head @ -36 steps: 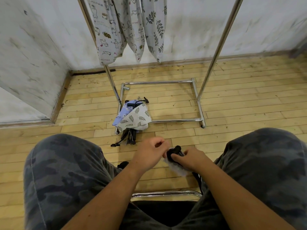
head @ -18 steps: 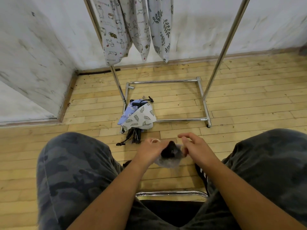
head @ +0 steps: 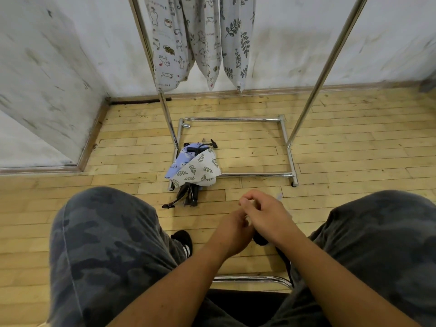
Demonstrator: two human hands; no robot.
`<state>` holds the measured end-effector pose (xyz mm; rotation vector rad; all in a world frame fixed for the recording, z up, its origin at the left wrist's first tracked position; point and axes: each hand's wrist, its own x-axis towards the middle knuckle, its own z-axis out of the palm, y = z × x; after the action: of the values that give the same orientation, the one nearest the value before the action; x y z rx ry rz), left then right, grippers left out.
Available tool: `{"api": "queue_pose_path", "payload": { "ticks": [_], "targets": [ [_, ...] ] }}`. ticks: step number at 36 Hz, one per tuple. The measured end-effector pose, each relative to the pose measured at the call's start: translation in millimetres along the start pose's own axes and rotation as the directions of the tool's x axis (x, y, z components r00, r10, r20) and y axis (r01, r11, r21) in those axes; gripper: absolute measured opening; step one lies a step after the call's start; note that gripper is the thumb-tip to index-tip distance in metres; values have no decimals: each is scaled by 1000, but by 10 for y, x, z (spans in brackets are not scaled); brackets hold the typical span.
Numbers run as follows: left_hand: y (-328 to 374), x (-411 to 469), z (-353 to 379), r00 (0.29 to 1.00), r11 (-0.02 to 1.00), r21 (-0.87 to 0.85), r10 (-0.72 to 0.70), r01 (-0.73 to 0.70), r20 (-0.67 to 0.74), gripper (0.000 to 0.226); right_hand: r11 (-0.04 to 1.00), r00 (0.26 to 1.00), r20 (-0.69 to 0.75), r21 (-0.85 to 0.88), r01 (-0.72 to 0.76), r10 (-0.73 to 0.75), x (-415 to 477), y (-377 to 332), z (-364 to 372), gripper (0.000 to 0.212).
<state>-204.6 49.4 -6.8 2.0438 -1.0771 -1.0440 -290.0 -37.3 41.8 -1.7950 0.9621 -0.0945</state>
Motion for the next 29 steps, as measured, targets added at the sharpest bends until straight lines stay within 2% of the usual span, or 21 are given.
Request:
{"api": "queue_pose_path", "payload": {
  "ticks": [4, 6, 8, 13, 15, 18, 21, 23, 25, 29],
  "targets": [
    [15, 18, 44, 996, 975, 205, 79, -83, 28, 16, 987, 999, 20, -158, 31, -28, -51, -29, -36, 12],
    [20, 4, 44, 989, 920, 364, 122, -142, 77, 15, 973, 999, 20, -223, 51, -48, -49, -34, -49, 9],
    [1, -21, 52, 984, 880, 440, 157, -179, 87, 19, 964, 997, 15, -254, 82, -80, -41, -65, -62, 5],
    [6, -57, 85, 972, 828, 513, 223, -229, 73, 28, 983, 996, -14, -163, 81, -84, -1, -113, -95, 10],
    [-16, -32, 62, 979, 824, 531, 198, -195, 52, 30, 988, 996, -30, -130, 78, -83, 0, -112, -89, 12],
    [-98, 22, 2, 988, 794, 588, 128, -156, 88, 34, 982, 993, -18, -152, 109, -113, -30, -102, -48, 12],
    [-107, 41, 11, 981, 777, 599, 145, -193, 128, 36, 978, 995, -14, -187, 90, -94, -16, -146, -53, 8],
    [-22, 16, 18, 981, 801, 566, 164, -194, 104, 33, 970, 997, 8, -230, 82, -82, 8, -202, -80, 6],
    [64, -25, 8, 983, 804, 567, 138, -181, 118, 28, 949, 994, 62, -296, 105, -90, 19, -271, -77, 4],
    [76, -47, 47, 986, 826, 559, -29, -70, 165, 28, 928, 991, 127, -361, 94, -51, 0, -373, -18, 9]
  ]
}}
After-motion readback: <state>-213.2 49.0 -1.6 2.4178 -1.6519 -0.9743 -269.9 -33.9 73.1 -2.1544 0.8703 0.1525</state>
